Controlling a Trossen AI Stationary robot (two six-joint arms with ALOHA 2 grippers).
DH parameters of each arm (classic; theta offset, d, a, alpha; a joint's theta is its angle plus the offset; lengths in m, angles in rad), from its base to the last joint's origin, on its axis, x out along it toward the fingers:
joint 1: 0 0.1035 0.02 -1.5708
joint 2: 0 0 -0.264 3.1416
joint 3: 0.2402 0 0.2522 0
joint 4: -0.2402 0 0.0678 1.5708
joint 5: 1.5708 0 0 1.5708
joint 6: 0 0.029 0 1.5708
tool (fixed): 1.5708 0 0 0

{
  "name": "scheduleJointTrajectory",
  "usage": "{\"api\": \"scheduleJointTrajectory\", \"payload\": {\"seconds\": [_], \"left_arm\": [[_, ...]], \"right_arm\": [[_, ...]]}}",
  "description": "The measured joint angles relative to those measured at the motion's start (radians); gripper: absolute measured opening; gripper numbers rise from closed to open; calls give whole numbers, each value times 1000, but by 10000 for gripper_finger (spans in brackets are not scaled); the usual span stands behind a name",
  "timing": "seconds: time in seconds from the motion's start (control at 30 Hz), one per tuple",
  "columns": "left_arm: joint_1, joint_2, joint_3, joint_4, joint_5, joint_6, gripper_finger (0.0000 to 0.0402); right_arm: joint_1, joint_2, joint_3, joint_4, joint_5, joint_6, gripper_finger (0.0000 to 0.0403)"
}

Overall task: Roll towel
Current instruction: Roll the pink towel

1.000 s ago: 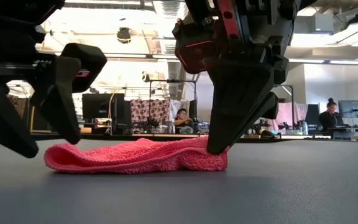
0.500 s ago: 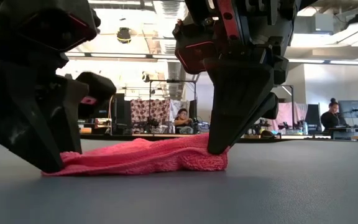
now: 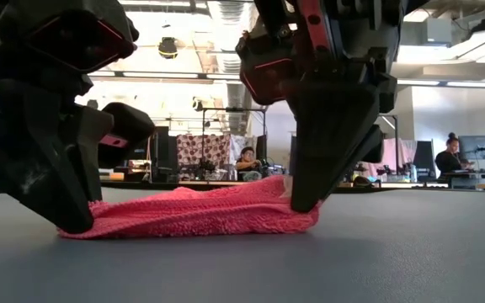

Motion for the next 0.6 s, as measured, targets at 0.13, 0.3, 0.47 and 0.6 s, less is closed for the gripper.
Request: {"api": "scheduleJointTrajectory", "payload": {"seconds": [0.13, 0.3, 0.47, 0.6], "left_arm": [[0, 0, 0, -2, 6, -23, 0], [0, 1, 0, 0, 31, -51, 0], [0, 1, -1, 8, 46, -52, 0], [0, -2, -1, 11, 70, -52, 0]], "right_arm": [[-5, 0, 0, 1, -50, 26, 18], [-13, 0, 0, 3, -103, 46, 18], [-29, 0, 0, 7, -192, 55, 18], [-40, 0, 0, 11, -250, 71, 18]]}}
